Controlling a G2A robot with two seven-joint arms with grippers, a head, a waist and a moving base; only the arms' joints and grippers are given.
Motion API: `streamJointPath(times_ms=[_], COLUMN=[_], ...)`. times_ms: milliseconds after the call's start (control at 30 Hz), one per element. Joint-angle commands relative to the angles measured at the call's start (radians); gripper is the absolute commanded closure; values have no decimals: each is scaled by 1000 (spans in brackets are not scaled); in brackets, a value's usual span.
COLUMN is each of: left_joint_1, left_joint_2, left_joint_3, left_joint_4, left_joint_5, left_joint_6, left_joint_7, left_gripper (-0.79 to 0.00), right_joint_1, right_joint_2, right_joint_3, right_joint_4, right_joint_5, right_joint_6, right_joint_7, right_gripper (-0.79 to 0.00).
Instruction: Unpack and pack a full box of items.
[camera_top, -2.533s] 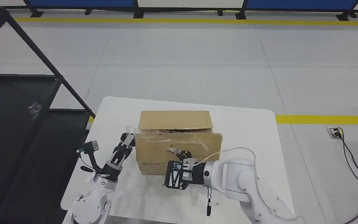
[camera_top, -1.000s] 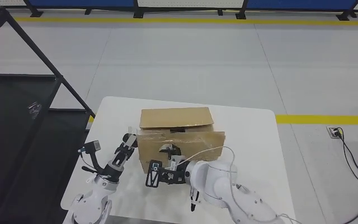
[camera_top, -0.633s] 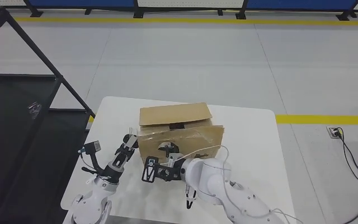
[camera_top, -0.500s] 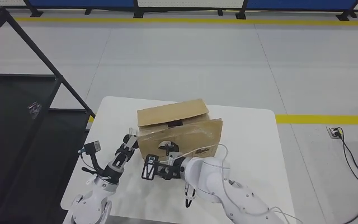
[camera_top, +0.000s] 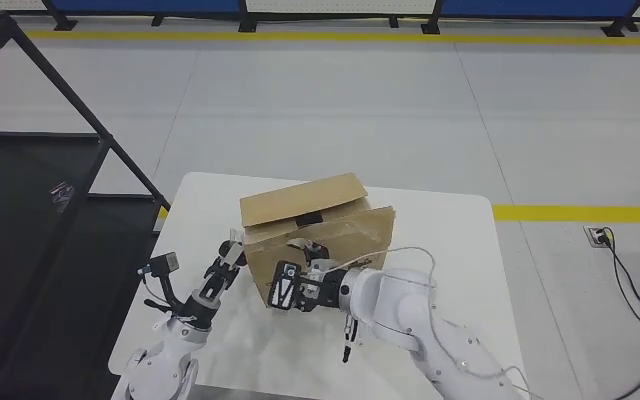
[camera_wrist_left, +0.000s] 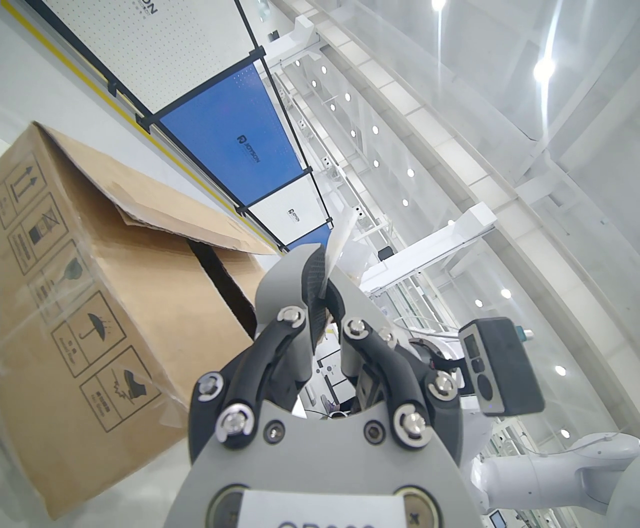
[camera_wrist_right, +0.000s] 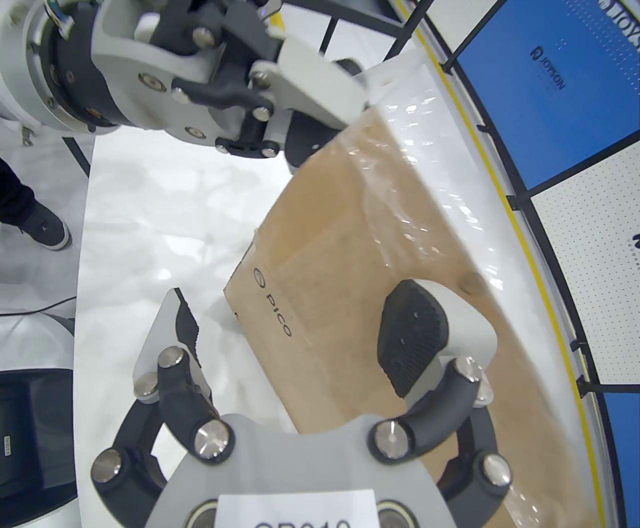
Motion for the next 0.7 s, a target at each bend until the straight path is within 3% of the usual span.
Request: streamJointPath(times_ms=[0,267,567,667], left_joint_1=[1,-2,-20,-25], left_joint_2=[0,0,2,4], left_joint_3=[-2,-1,-6,-5], left_joint_4=[1,4,27,35], left_joint_5=[-2,1,11,17], left_joint_6=[1,7,23,24], left_joint_7=[4,7,-7,-28], left_gripper=[0,0,0,0], right_joint_1=[-55,-241,-242,-236], right_joint_2=[18,72,74,73], right_joint_3=[107,471,484,489], right_joint_4=[-43,-114,-108,-68], right_joint_5=[45,222,218,248], right_joint_6=[-25,-81,-75,-25], right_joint_7=[-35,-121,-112,-144], right_gripper=[-785,-785,-785,-785])
